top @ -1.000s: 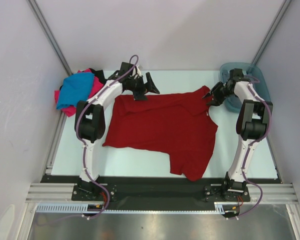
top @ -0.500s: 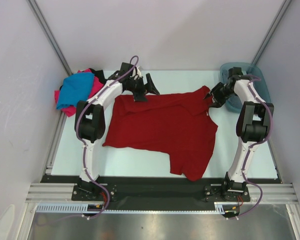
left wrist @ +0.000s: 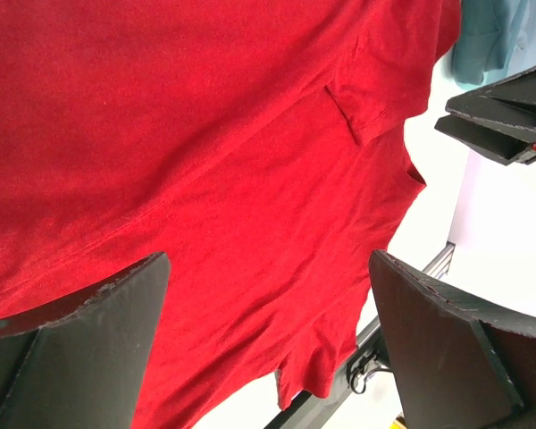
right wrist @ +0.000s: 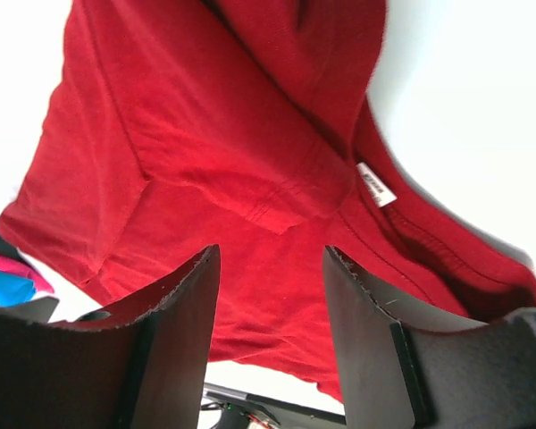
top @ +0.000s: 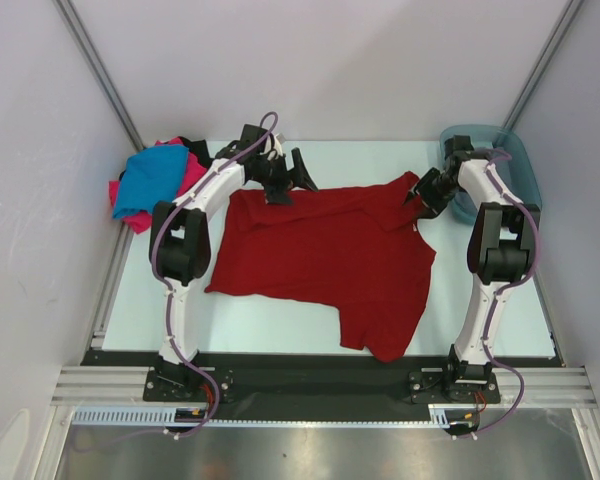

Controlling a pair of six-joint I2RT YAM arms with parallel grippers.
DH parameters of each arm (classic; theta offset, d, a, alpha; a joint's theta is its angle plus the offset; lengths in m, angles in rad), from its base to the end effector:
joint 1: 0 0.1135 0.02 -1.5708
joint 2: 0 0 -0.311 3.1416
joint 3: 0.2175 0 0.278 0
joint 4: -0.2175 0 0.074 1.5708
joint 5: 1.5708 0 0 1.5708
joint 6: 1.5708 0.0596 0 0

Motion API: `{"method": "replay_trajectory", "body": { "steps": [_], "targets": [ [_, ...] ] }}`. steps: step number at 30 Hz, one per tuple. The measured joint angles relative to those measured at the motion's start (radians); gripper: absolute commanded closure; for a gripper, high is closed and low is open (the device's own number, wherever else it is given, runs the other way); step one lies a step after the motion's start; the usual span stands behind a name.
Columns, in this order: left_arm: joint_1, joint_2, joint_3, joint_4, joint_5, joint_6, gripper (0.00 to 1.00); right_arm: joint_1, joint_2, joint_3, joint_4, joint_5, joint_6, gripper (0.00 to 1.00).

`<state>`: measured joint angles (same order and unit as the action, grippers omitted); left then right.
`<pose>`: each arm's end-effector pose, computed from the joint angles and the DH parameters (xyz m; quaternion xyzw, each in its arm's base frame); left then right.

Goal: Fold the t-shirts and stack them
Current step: Fold the tshirt

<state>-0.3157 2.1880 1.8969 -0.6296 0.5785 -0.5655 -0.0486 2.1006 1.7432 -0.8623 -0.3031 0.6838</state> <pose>0.5148 -0.2024 0.2480 -0.0228 0.9125 -0.3750 0.1616 0.4977 -0.0064 0.2202 0.3239 0.9182 0.1951 0.1176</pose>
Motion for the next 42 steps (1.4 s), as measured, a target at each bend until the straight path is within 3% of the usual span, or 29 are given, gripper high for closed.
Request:
{"method": "replay_trajectory", "body": {
  "steps": [18, 24, 29, 42],
  "targets": [
    [0.000, 0.000, 0.009, -0.027, -0.002, 0.000, 0.00, -0.008, 0.039, -0.031, 0.047, 0.060, -0.004, 0.47],
    [0.000, 0.000, 0.024, -0.037, -0.009, 0.002, 0.00, -0.018, 0.051, -0.036, 0.094, 0.060, -0.006, 0.66],
    [0.000, 0.001, 0.038, -0.040, -0.011, 0.002, 0.00, -0.021, 0.051, -0.036, 0.119, 0.059, -0.011, 0.98],
    [0.000, 0.016, 0.045, -0.040, -0.009, 0.001, 0.00, -0.016, 0.016, -0.025, 0.066, -0.002, -0.090, 1.00]
  ]
}}
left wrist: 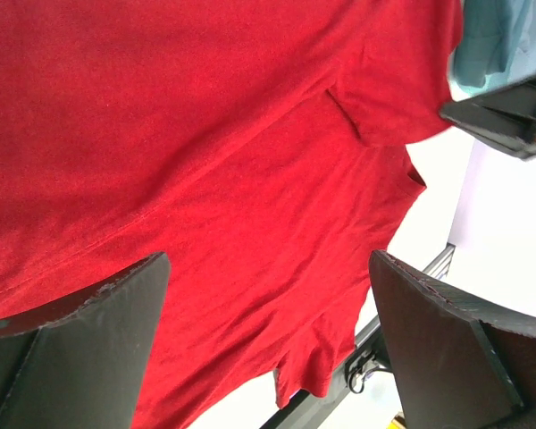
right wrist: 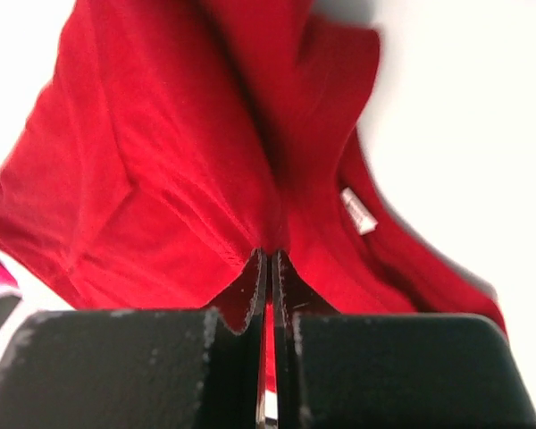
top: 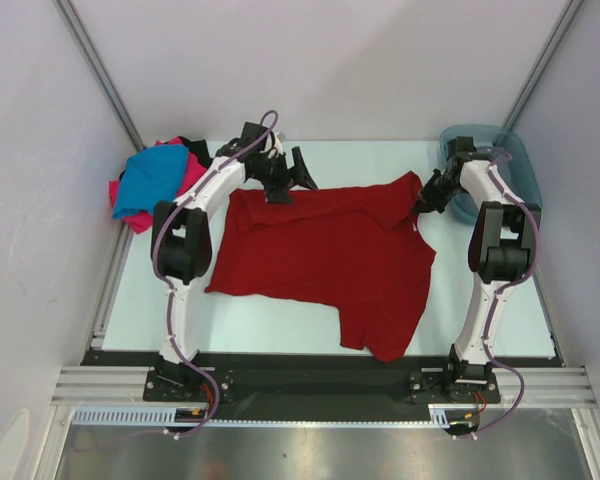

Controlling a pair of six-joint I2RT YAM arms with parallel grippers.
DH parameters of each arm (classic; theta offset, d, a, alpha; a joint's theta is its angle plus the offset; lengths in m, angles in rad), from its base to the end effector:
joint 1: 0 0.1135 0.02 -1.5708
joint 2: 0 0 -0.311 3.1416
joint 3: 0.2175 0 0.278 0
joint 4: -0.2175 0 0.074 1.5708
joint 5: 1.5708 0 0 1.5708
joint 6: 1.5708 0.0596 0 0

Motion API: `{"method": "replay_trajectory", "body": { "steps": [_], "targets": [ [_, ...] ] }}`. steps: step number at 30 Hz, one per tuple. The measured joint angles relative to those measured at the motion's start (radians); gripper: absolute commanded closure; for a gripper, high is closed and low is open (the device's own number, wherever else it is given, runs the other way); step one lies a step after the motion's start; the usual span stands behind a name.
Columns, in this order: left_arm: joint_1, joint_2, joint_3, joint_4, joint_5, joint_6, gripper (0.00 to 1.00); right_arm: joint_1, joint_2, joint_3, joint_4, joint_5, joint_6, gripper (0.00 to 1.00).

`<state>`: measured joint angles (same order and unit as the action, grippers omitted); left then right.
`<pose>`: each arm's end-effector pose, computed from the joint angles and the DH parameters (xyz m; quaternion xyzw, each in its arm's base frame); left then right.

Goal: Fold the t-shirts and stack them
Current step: Fold the tshirt

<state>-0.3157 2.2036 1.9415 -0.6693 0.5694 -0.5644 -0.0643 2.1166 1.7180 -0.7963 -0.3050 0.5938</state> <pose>0.5183 -0.2031 0.2522 -0.0254 0.9150 -0.3697 0.1593 0.5030 -0.0145 0.2075 0.2869 0.9281 0.1924 0.1392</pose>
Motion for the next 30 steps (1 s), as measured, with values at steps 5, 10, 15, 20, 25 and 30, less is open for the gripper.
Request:
{"method": "replay_trajectory", "body": {
  "steps": [5, 10, 15, 20, 25, 30],
  "targets": [
    [0.000, 0.015, 0.000, 0.002, 0.011, 0.000, 0.00, 0.041, -0.004, 0.119, -0.145, -0.013, -0.100, 1.00],
    [0.000, 0.032, 0.000, 0.002, 0.016, -0.001, 0.00, 0.117, -0.004, 0.240, -0.268, -0.002, -0.181, 1.00],
    [0.000, 0.041, 0.000, 0.002, 0.021, -0.001, 0.00, 0.187, -0.003, 0.322, -0.379, 0.040, -0.222, 1.00],
    [0.000, 0.041, 0.000, 0.003, 0.029, -0.001, 0.00, 0.210, -0.003, 0.306, -0.449, 0.115, -0.229, 1.00],
    [0.000, 0.041, 0.000, 0.004, 0.040, -0.001, 0.00, 0.206, -0.004, 0.243, -0.475, 0.212, -0.229, 0.76],
    [0.000, 0.041, 0.000, 0.004, 0.048, -0.001, 0.00, 0.202, -0.013, 0.160, -0.482, 0.243, -0.240, 0.34]
  ]
}}
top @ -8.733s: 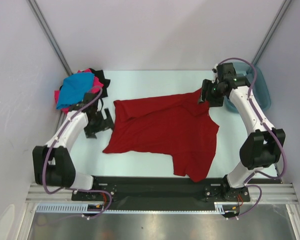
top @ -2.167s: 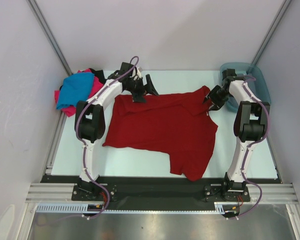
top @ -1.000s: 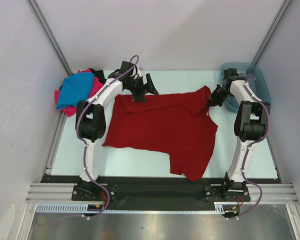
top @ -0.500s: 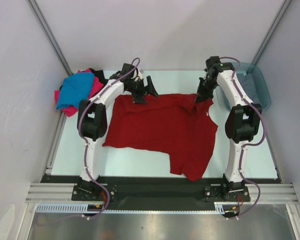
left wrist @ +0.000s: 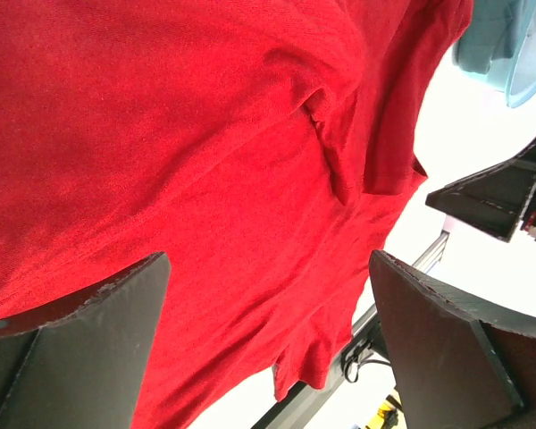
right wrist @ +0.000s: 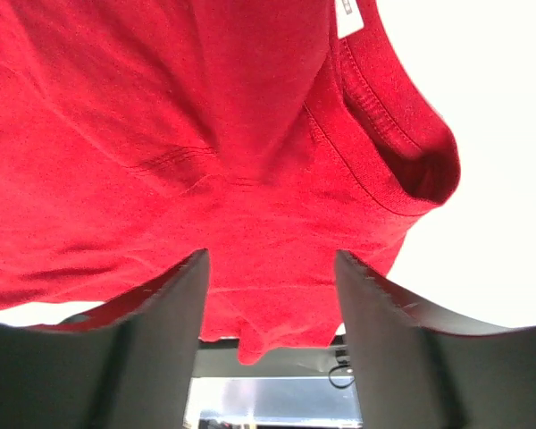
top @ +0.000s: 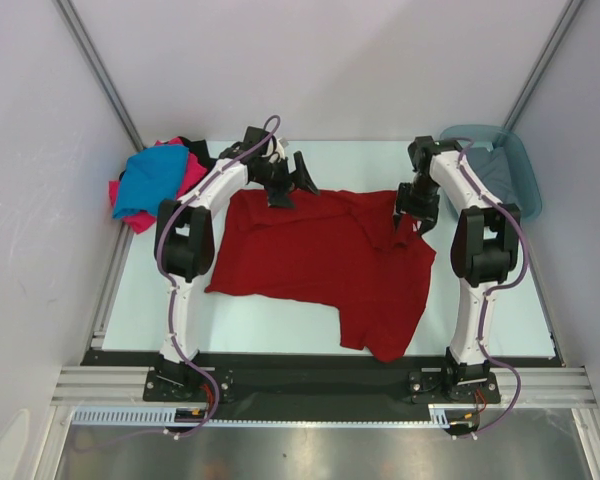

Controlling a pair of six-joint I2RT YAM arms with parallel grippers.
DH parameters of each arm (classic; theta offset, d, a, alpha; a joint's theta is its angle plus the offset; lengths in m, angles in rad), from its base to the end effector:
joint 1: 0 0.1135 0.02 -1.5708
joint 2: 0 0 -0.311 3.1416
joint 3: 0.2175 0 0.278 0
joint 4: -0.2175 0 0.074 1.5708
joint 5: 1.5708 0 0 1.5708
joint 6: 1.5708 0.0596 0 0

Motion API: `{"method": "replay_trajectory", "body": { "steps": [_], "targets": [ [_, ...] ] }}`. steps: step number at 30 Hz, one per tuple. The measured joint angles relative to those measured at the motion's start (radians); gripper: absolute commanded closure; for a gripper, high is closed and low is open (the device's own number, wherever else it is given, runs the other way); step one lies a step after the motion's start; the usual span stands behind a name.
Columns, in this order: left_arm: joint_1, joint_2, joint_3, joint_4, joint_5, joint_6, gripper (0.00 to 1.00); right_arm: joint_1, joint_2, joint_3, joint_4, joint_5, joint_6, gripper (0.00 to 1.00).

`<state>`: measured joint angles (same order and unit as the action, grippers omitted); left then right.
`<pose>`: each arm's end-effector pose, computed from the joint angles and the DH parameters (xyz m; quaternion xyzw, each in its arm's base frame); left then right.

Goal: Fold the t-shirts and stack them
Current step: Fold the tshirt

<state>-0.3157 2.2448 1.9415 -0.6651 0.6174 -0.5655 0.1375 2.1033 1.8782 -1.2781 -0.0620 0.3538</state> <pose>0.5221 -0.2068 0.2317 -0.0239 0.9140 -0.3830 0.1319 0.4600 0.0674 0.2461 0.1068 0.9932 0.0383 0.0252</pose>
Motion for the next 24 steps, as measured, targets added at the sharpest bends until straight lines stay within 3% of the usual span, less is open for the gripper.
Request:
{"method": "replay_trajectory", "body": {
  "steps": [6, 10, 14, 18, 24],
  "targets": [
    [0.000, 0.000, 0.000, 0.000, 0.006, 0.000, 0.00, -0.005, -0.006, -0.008, -0.001, 0.035, -0.012, 0.27],
    [0.000, 0.000, 0.000, -0.003, 0.004, 0.004, 0.00, -0.036, -0.015, -0.008, 0.028, 0.064, -0.019, 0.30],
    [0.000, 0.000, 0.000, -0.011, -0.011, 0.018, 0.00, -0.108, -0.017, -0.055, 0.124, 0.034, -0.023, 0.44],
    [0.000, 0.000, 0.000, -0.018, -0.013, 0.025, 0.00, -0.199, -0.014, -0.140, 0.235, -0.101, -0.016, 0.69],
    [0.000, 0.000, 0.000, -0.039, -0.031, 0.036, 0.00, -0.280, -0.020, -0.317, 0.502, -0.450, 0.069, 0.71]
  ]
}}
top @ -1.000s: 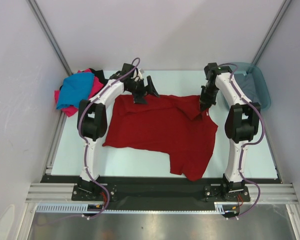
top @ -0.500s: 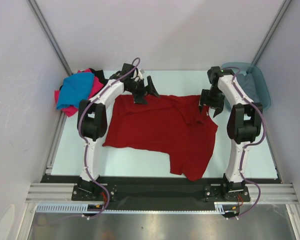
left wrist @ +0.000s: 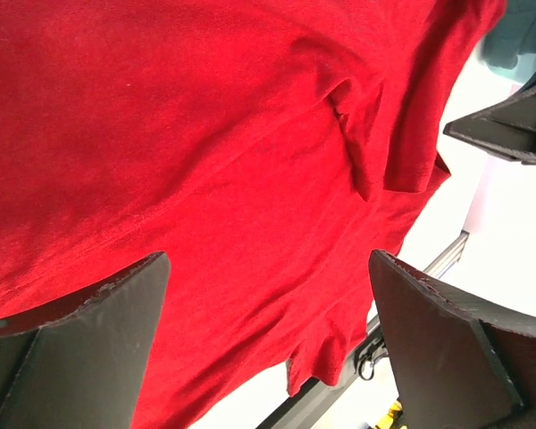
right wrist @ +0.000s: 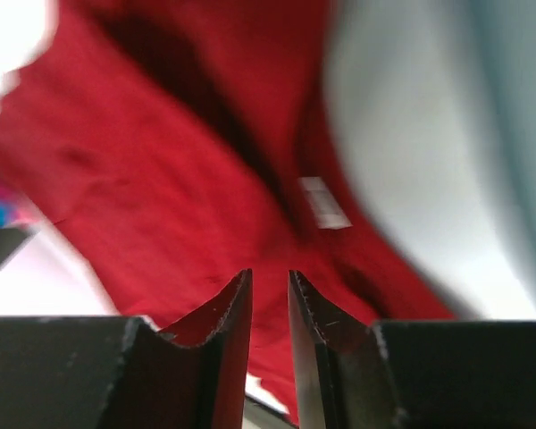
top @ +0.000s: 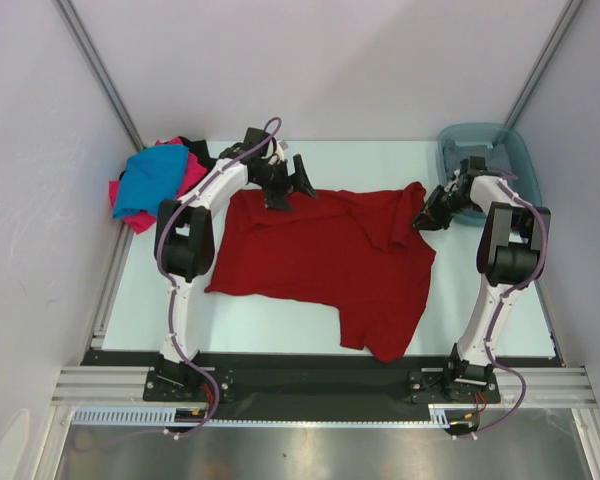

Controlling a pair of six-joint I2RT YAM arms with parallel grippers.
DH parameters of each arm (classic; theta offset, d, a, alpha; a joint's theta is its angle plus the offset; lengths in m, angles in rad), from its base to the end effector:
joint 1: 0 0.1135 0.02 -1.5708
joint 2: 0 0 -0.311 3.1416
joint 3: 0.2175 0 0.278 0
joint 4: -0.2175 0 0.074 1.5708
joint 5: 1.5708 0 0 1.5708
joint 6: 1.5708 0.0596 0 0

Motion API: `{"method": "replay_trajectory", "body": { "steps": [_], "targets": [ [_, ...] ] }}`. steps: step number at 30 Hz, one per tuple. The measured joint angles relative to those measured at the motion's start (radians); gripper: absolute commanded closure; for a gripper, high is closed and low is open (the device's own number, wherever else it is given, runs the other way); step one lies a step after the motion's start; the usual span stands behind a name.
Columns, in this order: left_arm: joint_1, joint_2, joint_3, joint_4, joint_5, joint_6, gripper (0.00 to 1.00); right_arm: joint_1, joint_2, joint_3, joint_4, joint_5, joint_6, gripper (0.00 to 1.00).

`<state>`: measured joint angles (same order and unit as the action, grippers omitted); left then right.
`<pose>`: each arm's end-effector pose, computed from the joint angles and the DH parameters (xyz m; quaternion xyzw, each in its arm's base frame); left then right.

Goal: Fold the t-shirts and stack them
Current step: Fold the tshirt

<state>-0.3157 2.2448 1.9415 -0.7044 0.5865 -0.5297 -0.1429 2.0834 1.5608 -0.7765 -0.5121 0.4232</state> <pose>0.5193 -0.2043 0.2281 -0.0184 0.9229 -0.3624 0.1287 0.4708 -0.0382 0.1797 0.2348 0.9299 0.2668 0.0947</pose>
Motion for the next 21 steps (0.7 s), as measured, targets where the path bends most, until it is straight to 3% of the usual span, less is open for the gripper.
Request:
{"method": "replay_trajectory", "body": {
  "steps": [3, 10, 21],
  "targets": [
    [0.000, 0.000, 0.000, -0.005, -0.009, 0.005, 0.00, 0.002, -0.022, -0.085, 0.110, -0.116, 0.055, 0.70],
    [0.000, 0.000, 0.000, -0.005, -0.012, 0.007, 0.00, -0.003, -0.030, -0.133, 0.197, -0.196, 0.090, 0.70],
    [0.000, 0.000, 0.000, -0.005, -0.013, 0.007, 0.00, 0.010, -0.125, -0.098, 0.021, 0.020, 0.023, 0.71]
  ]
}}
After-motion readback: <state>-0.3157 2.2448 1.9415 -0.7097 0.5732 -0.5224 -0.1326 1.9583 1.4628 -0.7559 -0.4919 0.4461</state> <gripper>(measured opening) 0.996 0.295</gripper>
